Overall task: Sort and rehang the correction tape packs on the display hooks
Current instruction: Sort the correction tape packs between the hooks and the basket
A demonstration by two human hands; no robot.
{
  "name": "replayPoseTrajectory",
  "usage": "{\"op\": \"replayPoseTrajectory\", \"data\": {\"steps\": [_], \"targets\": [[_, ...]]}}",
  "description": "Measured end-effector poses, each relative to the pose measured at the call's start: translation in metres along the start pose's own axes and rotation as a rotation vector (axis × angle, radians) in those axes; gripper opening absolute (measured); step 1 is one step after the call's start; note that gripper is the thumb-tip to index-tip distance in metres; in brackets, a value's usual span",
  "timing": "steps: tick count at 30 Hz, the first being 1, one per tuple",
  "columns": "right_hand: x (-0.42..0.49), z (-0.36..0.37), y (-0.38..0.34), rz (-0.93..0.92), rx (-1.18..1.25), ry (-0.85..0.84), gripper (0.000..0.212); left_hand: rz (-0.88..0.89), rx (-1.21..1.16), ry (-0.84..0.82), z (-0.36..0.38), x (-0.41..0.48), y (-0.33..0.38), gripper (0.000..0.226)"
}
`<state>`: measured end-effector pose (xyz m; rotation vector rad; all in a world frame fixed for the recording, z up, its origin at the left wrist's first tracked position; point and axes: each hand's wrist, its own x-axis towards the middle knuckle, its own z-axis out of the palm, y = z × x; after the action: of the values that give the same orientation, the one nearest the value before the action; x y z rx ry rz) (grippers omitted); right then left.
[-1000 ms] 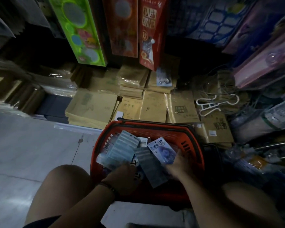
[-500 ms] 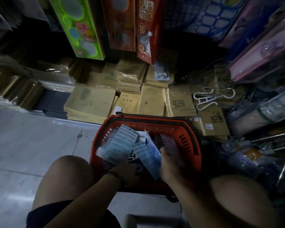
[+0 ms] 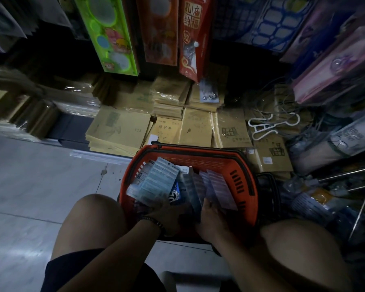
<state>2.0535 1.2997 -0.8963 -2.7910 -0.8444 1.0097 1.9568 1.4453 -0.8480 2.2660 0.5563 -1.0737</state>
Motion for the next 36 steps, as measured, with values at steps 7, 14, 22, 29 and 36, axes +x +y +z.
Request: {"op": "replayPoseTrajectory", "data": {"steps": [7,14,22,29,36], "targets": [[0.006,-0.013,-0.005,0.084,0.165,0.085,0.063,0.010,-0.006,0.061,-0.005,0.011,-0.005,0.062],[-0.001,-0.059,0.002,0.029,0.725,0.084,0.030,0.036,-0.684,0.197,-0.032,0.006,-0.003,0.057],[-0.045,-0.082,-0.015,-0.139,1.334,-0.030,0.034,0.307,-1.731,-0.063,-0.040,-0.031,0.016,0.046],[-0.080,-0.084,-0.020,-0.190,1.028,0.352,0.057,0.486,-1.648,0.079,-0.030,-0.046,0.008,0.054],[-0.124,-0.153,-0.038,-0.415,0.586,0.728,0.088,0.600,-1.483,0.315,-0.076,-0.087,0.026,0.050]]}}
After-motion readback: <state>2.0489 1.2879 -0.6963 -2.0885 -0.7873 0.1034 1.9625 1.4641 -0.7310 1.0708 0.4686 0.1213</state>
